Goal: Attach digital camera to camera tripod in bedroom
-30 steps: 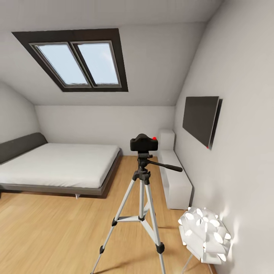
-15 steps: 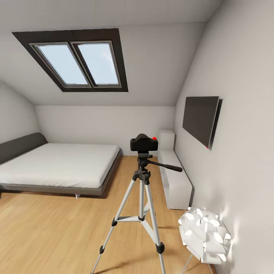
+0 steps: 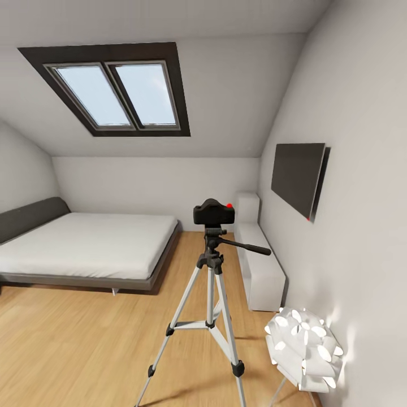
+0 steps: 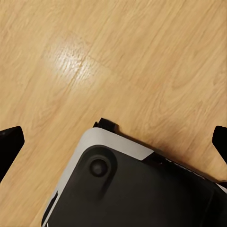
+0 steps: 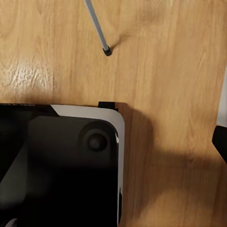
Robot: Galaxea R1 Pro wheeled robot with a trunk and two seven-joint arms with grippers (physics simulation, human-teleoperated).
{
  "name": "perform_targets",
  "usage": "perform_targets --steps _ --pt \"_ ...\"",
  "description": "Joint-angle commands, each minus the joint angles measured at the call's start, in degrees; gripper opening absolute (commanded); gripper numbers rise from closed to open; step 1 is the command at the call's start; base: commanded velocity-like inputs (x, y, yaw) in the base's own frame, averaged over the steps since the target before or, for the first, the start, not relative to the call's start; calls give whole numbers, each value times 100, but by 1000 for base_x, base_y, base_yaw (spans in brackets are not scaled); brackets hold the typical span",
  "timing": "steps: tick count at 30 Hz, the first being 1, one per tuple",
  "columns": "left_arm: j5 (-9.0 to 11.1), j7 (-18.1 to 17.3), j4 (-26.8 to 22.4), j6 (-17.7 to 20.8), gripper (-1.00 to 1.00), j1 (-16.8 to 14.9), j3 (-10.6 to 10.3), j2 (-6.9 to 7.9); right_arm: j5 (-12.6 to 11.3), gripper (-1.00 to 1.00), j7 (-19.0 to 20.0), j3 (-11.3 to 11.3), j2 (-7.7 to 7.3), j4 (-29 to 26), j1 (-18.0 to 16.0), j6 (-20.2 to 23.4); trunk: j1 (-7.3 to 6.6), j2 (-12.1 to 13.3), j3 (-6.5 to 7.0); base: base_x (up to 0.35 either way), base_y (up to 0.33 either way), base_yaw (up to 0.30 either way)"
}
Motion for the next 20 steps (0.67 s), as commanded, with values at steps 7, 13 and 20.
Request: perform_targets --steps 7,13,20 --pt "38 26 -6 -5 100 2 -34 -2 -75 100 11 39 9 12 -5 -29 2 -4 -2 0 0 0" --pt "38 29 -6 -5 100 2 -43 -1 -72 100 8 28 28 10 -5 -22 2 -4 -2 0 0 0" --pt "38 32 -5 -5 100 2 -51 0 -67 100 8 15 52 9 -5 -25 2 -4 -2 0 0 0"
